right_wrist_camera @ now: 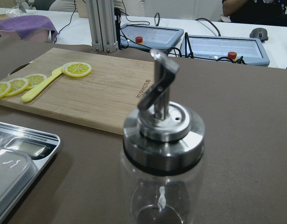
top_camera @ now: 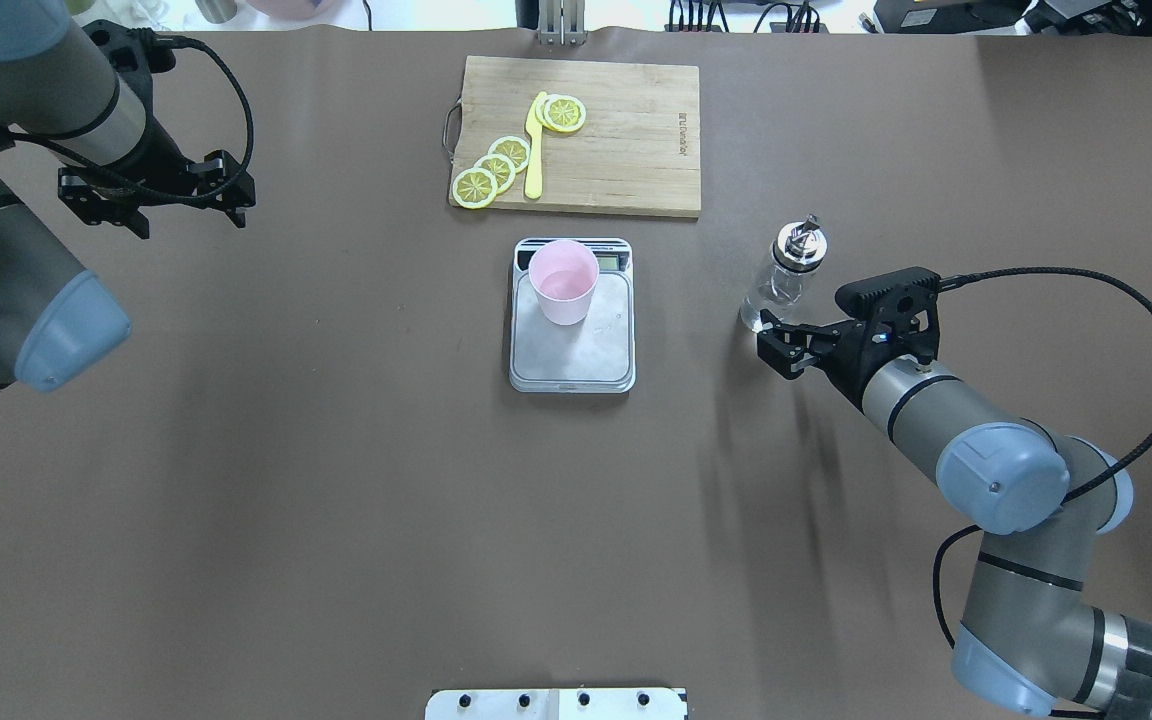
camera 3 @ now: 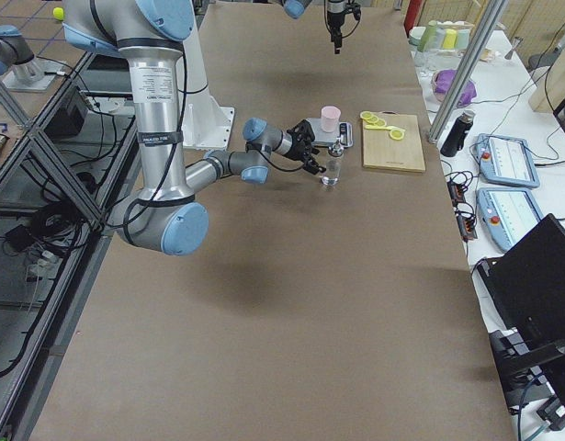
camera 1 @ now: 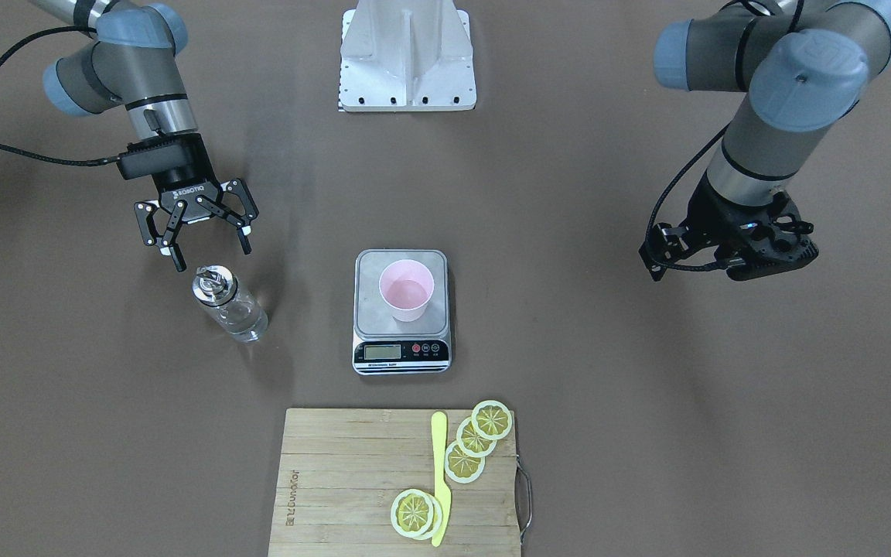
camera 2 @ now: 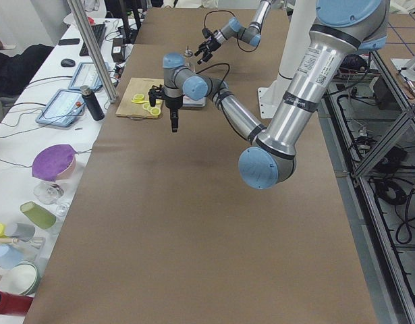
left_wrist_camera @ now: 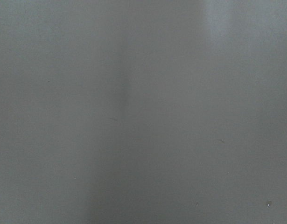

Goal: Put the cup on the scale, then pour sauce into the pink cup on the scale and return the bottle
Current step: 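Grasp the glass dispenser bottle with the right gripper while the left arm withdraws, then lift the dispenser bottle with the right gripper toward the pink cup, then tilt the bottle spout over the pink cup with the right gripper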

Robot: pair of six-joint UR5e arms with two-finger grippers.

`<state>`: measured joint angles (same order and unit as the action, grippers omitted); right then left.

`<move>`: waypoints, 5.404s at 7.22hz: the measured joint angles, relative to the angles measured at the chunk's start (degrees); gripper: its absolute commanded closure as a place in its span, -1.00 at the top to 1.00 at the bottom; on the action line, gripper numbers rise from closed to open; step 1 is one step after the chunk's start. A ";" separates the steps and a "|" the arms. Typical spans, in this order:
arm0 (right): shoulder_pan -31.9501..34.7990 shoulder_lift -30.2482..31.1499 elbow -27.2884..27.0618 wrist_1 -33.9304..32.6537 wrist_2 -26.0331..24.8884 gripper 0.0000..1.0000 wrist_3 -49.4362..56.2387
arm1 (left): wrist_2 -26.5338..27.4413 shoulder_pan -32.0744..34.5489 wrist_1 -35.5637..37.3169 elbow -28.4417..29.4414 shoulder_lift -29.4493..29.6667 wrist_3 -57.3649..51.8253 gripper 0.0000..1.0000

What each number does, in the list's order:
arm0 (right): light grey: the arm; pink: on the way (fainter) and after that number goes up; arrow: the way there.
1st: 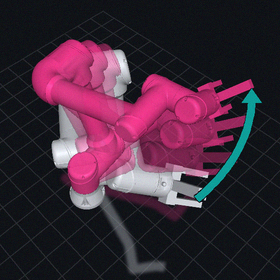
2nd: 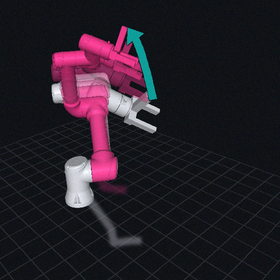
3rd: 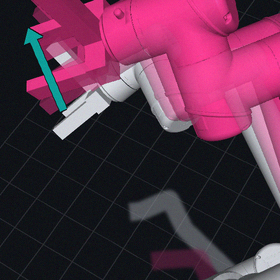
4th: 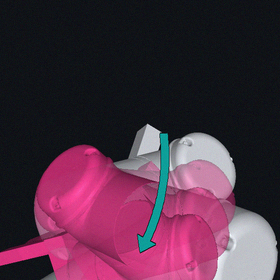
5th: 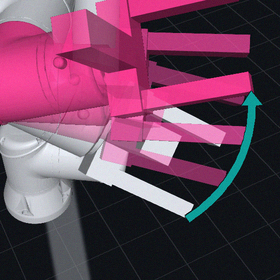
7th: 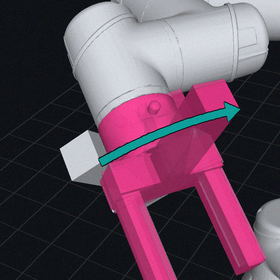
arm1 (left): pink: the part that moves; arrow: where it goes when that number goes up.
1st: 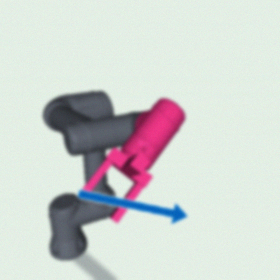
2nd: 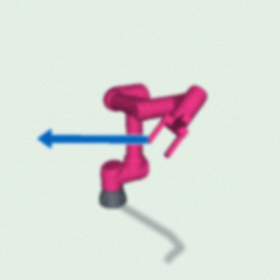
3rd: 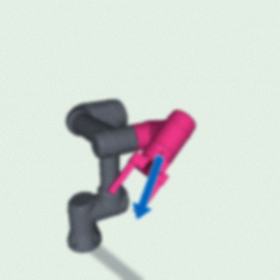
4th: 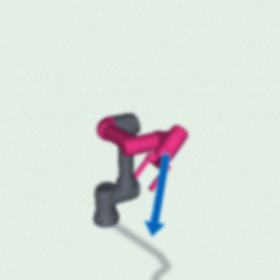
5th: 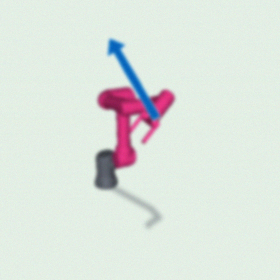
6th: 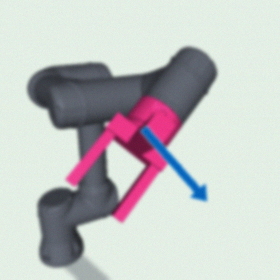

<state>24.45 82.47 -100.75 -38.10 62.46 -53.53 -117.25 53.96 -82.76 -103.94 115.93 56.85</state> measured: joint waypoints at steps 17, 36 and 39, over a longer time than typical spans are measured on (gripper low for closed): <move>4.99 -13.71 1.98 -19.40 -7.78 -1.00 26.49 | -0.07 0.81 -0.21 1.60 0.16 -0.86 0.97; -4.78 -27.53 16.36 -49.59 -53.21 -1.00 53.77 | -0.26 4.90 -2.95 8.50 -2.02 -8.57 0.96; -4.97 -28.35 16.09 -46.68 -52.61 -1.00 52.83 | -0.26 5.25 -3.02 8.57 -2.02 -8.60 0.97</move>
<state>19.48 54.12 -84.66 -84.78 9.85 -0.70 -117.51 59.22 -85.78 -95.37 113.91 48.25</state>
